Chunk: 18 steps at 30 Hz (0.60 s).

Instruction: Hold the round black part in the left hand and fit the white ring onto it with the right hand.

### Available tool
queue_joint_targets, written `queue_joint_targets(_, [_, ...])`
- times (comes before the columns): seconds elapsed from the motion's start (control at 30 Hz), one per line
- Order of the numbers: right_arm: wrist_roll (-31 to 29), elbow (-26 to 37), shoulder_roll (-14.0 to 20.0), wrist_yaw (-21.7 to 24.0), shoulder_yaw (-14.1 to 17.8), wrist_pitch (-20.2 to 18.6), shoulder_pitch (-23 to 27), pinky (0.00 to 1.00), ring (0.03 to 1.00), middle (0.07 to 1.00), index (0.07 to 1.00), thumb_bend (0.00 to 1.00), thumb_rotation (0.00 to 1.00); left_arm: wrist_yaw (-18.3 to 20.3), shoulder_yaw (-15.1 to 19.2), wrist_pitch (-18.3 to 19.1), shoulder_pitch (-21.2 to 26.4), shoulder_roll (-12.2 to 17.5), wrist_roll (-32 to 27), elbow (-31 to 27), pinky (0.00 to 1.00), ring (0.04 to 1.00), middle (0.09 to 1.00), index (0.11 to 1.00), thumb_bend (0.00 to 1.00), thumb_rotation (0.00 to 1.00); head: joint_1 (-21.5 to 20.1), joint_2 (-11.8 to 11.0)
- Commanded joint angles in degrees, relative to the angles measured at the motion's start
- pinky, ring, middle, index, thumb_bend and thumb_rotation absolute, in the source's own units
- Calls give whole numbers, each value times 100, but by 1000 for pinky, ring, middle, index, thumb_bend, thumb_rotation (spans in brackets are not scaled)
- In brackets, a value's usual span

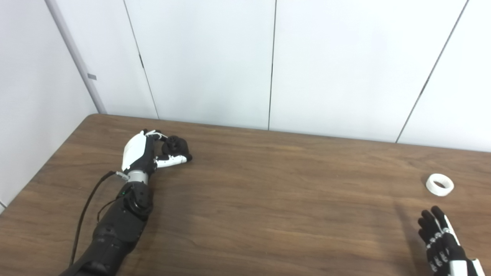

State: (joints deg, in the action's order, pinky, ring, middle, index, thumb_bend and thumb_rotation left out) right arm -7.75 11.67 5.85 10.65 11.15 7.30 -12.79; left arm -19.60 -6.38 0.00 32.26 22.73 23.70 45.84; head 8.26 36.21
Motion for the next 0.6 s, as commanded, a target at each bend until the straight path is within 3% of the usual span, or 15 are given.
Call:
queue_joint_targets(0.0, [-73,-149,120,37,-17,103,-662,981,958,955,978,652,947,39,-64,64,34,50,71,122,1000,1000,872,486,523,48,6,7])
queue_joint_targets(0.3, [53,-137,78,-22,-34,33,-669,968,963,942,971,684,947,-13,-149,-17,-74,90,126,-35,1000,1000,871,486,524,49,-122,-91])
queue_joint_targets(0.57, [55,-175,44,19,-90,131,-623,958,950,934,962,659,947,59,-306,-32,-349,145,364,-749,1000,1000,865,486,524,52,-137,-12])
